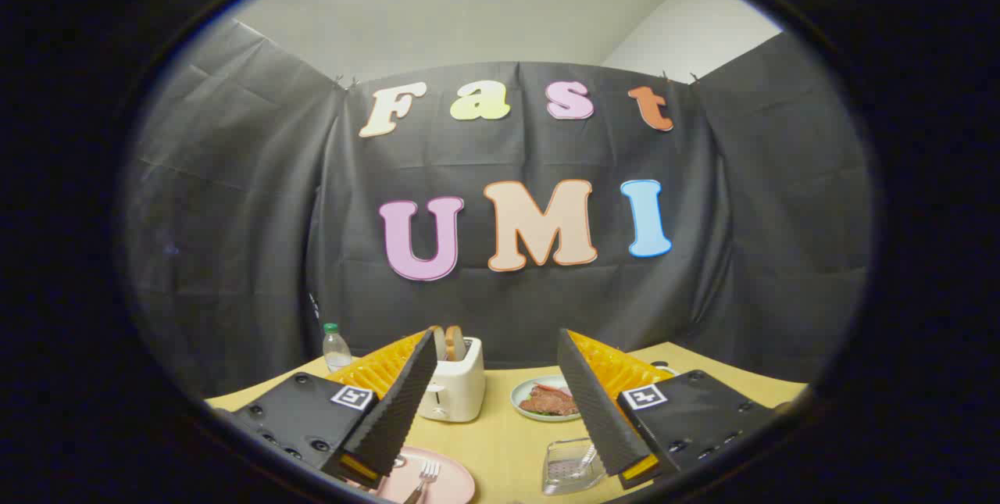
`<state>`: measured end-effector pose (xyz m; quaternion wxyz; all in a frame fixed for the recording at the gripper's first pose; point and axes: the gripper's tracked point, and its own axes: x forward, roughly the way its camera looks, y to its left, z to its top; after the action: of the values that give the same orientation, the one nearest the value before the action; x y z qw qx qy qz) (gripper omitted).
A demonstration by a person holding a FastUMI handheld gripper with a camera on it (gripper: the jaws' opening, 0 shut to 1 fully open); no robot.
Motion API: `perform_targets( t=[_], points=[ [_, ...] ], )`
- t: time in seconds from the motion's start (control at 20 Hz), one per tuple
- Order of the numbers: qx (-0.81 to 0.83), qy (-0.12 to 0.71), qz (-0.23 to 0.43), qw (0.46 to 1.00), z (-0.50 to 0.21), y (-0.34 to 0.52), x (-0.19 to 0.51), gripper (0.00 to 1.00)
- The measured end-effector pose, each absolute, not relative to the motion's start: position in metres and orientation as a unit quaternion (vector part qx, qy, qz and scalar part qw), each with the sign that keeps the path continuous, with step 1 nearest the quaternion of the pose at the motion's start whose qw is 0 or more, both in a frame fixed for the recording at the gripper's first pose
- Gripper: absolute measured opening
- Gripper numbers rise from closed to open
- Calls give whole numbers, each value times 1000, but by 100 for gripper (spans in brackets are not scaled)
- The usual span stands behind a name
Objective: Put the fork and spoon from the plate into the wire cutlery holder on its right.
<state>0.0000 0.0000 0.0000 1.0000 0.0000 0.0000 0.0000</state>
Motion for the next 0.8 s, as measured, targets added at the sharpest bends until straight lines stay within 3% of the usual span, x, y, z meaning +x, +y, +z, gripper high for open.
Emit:
perform_targets(
  t=[0.8],
  points=[
    [-6,-8,17,1000,5,8,5,99]
  ],
)
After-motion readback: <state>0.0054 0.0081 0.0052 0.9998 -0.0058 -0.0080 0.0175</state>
